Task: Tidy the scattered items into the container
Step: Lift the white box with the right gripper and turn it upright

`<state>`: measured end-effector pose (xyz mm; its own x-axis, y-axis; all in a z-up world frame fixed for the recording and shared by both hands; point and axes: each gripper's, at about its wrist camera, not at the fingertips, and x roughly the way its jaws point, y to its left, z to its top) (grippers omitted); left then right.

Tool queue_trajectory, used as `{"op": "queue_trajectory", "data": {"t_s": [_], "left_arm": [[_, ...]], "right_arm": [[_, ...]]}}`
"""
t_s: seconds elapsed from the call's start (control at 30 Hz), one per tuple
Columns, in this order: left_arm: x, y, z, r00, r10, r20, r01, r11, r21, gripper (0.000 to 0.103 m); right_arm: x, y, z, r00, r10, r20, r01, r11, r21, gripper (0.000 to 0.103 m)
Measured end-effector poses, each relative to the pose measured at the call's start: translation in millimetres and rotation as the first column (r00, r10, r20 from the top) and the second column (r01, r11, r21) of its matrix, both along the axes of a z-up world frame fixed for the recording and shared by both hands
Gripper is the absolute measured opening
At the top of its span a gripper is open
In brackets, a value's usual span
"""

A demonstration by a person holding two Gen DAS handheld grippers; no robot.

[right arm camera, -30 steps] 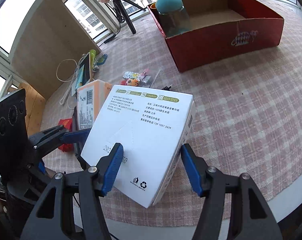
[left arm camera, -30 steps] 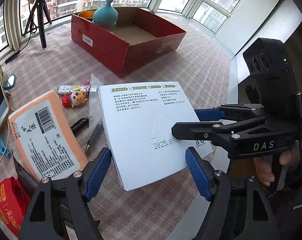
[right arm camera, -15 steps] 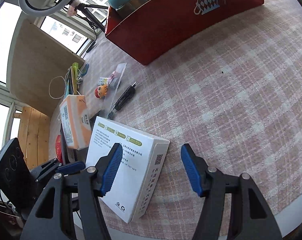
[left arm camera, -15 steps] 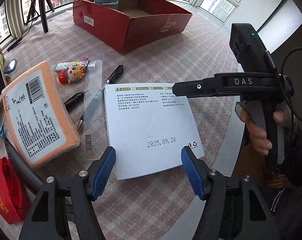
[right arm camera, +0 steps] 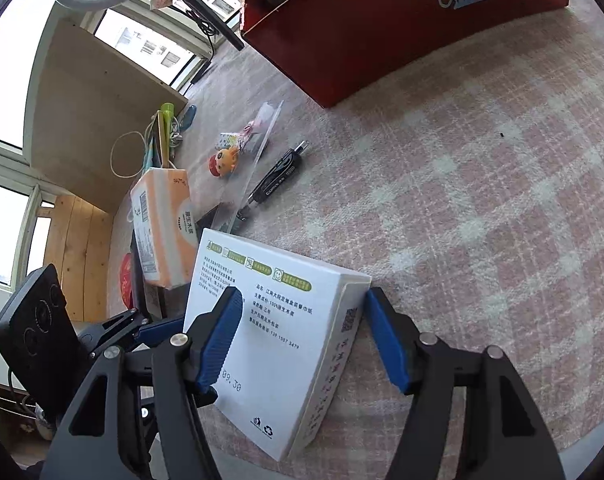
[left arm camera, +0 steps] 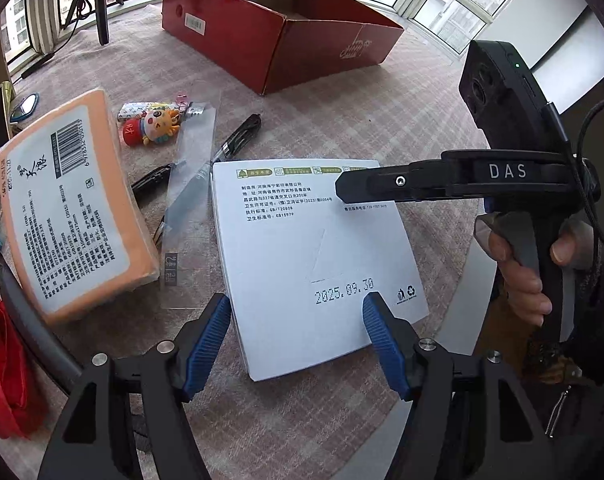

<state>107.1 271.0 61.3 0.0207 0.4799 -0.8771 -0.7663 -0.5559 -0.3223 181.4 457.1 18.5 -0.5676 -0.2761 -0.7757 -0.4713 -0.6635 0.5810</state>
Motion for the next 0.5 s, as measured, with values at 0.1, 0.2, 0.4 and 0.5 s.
{"op": "queue_trajectory", "data": {"t_s": [0.1,0.2,0.4,0.5], "left_arm": [[-2.2,0.2,3.0,1.0,0.0,0.006,0.0,1.0,0.01,0.066],[-7.2,3.0,9.5,1.0,-0.003,-0.013,0.004,1.0,0.025,0.066],[-16.5,4.2,17.0,0.999,-0.002,-0.048,0.004,0.999,0.042,0.071],[-15.5,-4.3,14.4,0.999,0.002,-0.038,0.001,0.998,0.062,0.07]], "right_arm": [[6.0,-1.5,17.7,0.999,0.0,-0.041,0.002,0.998,0.06,0.047],[9.9,-5.9,45.4,0.995,0.024,-0.1,-0.01,0.99,0.144,0.044],[12.7,-31.4,81.1,0.981,0.12,-0.155,-0.081,0.968,0.238,0.043],[15.0,-47.3,86.9,0.977,0.159,-0.145,-0.114,0.952,0.283,0.043]]}}
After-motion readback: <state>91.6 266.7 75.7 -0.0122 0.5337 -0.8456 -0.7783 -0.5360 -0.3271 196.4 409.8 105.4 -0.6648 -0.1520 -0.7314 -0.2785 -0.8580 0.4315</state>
